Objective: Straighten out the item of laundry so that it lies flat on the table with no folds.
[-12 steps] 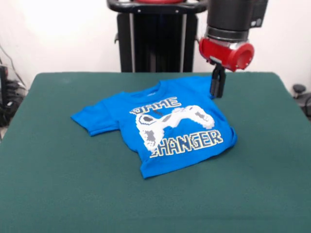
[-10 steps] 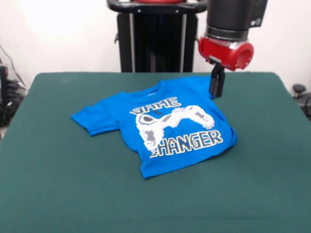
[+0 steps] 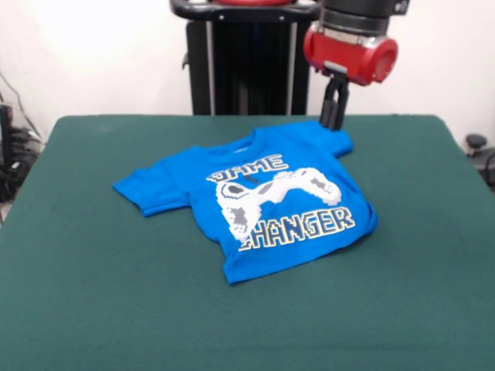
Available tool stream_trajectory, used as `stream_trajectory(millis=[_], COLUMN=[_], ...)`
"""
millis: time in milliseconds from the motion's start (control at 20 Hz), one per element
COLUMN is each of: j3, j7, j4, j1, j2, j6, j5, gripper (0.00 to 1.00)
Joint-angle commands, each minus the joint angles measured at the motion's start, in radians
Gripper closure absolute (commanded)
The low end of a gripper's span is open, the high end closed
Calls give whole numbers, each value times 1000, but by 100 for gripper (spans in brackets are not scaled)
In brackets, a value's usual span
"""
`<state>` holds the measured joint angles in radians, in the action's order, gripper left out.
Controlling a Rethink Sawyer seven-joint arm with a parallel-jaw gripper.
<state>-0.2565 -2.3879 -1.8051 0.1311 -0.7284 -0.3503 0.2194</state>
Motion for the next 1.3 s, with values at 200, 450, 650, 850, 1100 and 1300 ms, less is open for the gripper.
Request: stream_trajectory(millis=[200, 450, 650, 850, 1100, 1300], j3=[211, 200, 190, 226, 156, 103], j7=[-25, -54, -71, -64, -154, -204], j4=[-276, -295, -298, -332, -292, -244], j1=[-49, -6, 9, -20, 81, 154], j2=[10, 28, 68, 82, 182, 288], j6=[57, 49, 84, 112, 207, 280], j5=[-52, -65, -86, -103, -108, -70], gripper=[100, 100, 100, 100, 100, 100])
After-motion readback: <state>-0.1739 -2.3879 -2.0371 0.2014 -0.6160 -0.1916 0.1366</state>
